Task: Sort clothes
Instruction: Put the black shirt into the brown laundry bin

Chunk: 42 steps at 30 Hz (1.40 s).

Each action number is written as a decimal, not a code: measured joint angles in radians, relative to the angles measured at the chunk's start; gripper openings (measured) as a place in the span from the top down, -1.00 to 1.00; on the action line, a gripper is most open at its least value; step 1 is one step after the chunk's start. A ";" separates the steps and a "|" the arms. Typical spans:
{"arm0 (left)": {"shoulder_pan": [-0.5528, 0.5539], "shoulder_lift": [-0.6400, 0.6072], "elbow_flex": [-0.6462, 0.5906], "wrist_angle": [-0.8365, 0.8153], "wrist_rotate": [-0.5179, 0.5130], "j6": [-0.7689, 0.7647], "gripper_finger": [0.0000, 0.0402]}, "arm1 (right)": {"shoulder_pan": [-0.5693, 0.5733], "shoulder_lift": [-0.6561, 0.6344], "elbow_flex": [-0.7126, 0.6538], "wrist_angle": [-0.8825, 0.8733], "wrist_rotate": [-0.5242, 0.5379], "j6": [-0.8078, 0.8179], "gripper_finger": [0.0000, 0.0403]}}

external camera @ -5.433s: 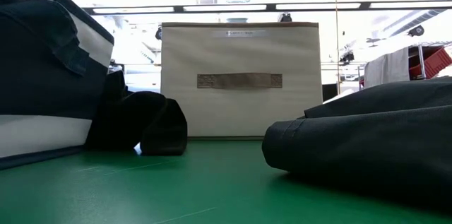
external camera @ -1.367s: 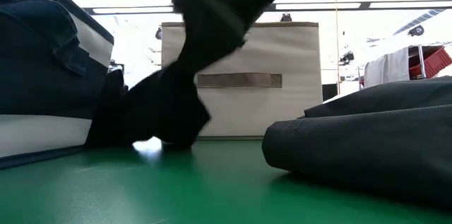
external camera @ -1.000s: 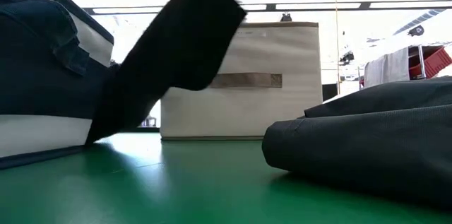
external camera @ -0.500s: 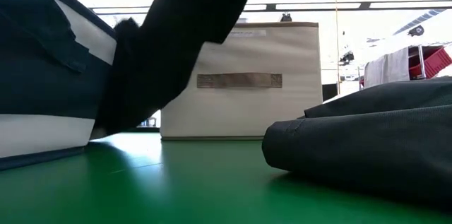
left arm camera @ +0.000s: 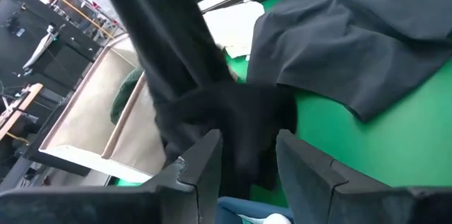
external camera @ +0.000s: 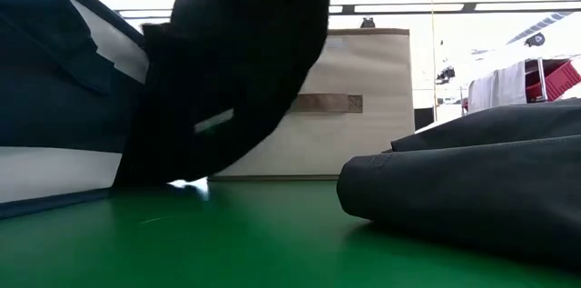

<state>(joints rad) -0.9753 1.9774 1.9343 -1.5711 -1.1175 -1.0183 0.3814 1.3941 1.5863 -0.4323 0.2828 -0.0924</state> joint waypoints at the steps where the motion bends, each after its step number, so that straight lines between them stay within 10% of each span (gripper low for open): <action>1: 0.001 0.000 0.000 0.000 0.000 0.000 0.41 | 0.000 0.000 0.014 0.002 -0.006 -0.004 0.96; 26: 0.010 0.000 0.000 0.000 -0.004 0.000 0.41 | 0.000 0.036 0.403 -0.057 -0.056 -0.156 0.95; 42: 0.111 -0.001 0.000 0.053 -0.226 -0.042 0.22 | 0.000 0.040 0.443 -0.054 -0.058 -0.162 0.95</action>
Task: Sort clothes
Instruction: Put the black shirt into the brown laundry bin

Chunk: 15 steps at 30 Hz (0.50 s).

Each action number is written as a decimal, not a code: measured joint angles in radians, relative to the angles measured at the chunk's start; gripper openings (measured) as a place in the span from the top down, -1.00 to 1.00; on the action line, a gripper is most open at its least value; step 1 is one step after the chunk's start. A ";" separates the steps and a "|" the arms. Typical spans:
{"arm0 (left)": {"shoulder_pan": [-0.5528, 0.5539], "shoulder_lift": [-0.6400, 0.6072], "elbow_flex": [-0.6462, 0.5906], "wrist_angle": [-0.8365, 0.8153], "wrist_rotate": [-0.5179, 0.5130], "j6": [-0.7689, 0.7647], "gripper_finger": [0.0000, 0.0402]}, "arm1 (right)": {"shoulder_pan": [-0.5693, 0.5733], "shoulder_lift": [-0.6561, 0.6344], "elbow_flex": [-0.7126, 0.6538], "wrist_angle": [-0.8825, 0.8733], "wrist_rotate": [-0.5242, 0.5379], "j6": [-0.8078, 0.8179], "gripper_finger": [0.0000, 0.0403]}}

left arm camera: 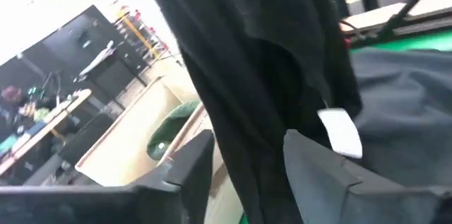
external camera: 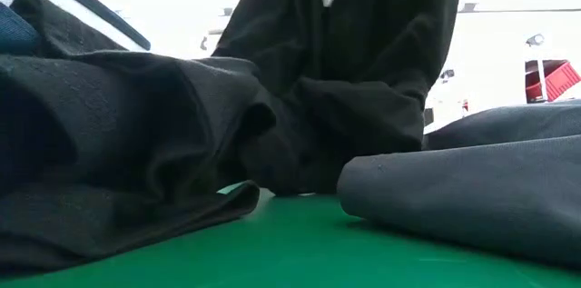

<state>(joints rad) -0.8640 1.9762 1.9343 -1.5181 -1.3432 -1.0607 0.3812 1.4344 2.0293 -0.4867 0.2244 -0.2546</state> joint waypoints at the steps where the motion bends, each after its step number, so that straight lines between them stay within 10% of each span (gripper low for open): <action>1: 0.016 0.000 0.000 0.007 0.000 -0.002 0.17 | 0.000 0.001 0.000 0.002 0.000 0.000 0.95; 15: 0.191 0.062 0.000 0.146 -0.073 0.122 -0.76 | 0.000 0.043 0.001 -0.002 0.000 -0.048 0.95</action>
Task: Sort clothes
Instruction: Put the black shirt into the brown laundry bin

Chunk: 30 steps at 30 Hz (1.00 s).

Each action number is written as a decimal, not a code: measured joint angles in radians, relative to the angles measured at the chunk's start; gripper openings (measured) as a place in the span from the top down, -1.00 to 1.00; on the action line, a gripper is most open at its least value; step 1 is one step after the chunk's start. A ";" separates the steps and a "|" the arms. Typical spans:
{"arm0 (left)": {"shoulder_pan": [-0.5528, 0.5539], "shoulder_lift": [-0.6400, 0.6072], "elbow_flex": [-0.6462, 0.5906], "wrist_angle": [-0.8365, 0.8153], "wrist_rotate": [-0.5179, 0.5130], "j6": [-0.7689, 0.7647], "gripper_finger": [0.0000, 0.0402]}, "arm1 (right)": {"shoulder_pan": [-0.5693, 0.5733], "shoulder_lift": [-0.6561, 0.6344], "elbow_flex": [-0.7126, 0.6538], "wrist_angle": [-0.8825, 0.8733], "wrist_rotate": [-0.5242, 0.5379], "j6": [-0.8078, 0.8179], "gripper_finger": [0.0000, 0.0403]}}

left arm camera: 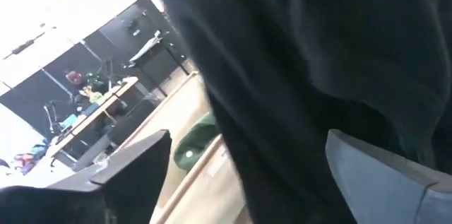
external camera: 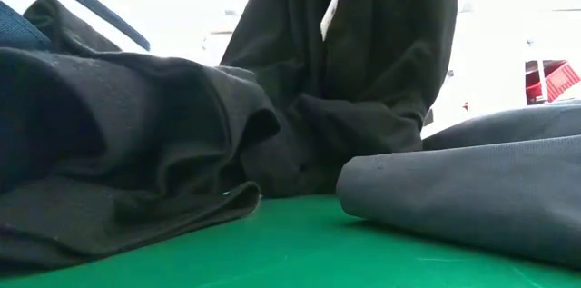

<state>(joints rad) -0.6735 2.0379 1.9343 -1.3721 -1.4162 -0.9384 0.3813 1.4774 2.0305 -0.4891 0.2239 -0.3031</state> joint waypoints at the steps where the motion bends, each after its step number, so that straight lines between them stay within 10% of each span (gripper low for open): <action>1: 0.008 0.006 0.000 0.034 0.000 0.034 -0.79 | 0.000 0.001 0.000 0.001 0.000 -0.003 0.95; 12: 0.074 0.024 0.000 0.547 0.100 0.546 -0.87 | 0.000 0.002 0.001 0.000 0.000 -0.066 0.95; 30: 0.159 0.011 0.000 0.760 0.257 0.861 -0.87 | 0.000 0.000 0.001 -0.021 -0.105 -0.059 0.95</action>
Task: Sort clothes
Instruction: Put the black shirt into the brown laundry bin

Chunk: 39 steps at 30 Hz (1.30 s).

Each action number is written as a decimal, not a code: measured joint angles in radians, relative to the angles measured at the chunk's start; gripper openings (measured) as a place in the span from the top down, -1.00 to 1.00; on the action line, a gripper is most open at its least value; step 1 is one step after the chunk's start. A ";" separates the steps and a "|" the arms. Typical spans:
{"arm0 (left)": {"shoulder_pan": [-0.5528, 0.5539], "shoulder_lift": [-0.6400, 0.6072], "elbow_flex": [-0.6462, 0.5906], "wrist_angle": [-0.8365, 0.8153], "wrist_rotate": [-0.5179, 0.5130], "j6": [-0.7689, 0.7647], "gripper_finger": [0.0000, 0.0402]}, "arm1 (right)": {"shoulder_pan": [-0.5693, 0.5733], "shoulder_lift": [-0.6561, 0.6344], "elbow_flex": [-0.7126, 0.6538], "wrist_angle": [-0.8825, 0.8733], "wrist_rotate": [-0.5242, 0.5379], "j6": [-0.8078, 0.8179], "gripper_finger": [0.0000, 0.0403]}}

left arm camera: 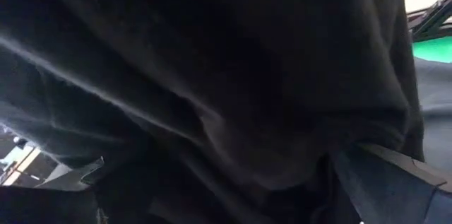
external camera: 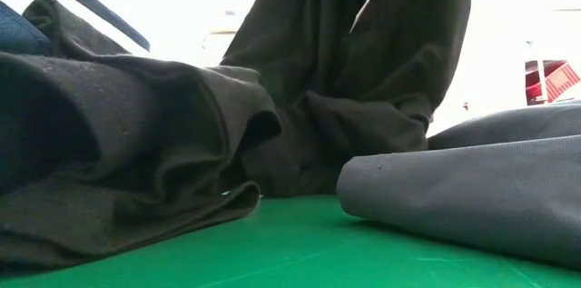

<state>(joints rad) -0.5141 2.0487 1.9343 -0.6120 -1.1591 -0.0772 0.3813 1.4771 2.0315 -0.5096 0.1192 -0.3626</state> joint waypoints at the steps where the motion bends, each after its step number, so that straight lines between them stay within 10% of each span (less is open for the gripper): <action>1: 0.000 0.000 0.000 0.002 0.000 0.000 -0.87 | 0.000 -0.002 0.000 -0.004 0.000 -0.004 0.95; 39: 0.032 0.001 -0.002 0.014 -0.006 -0.018 -0.66 | 0.000 -0.008 0.000 -0.020 0.001 -0.061 0.95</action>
<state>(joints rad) -0.4825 2.0499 1.9324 -0.5981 -1.1648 -0.0952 0.3813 1.4689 2.0312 -0.5297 0.1200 -0.4236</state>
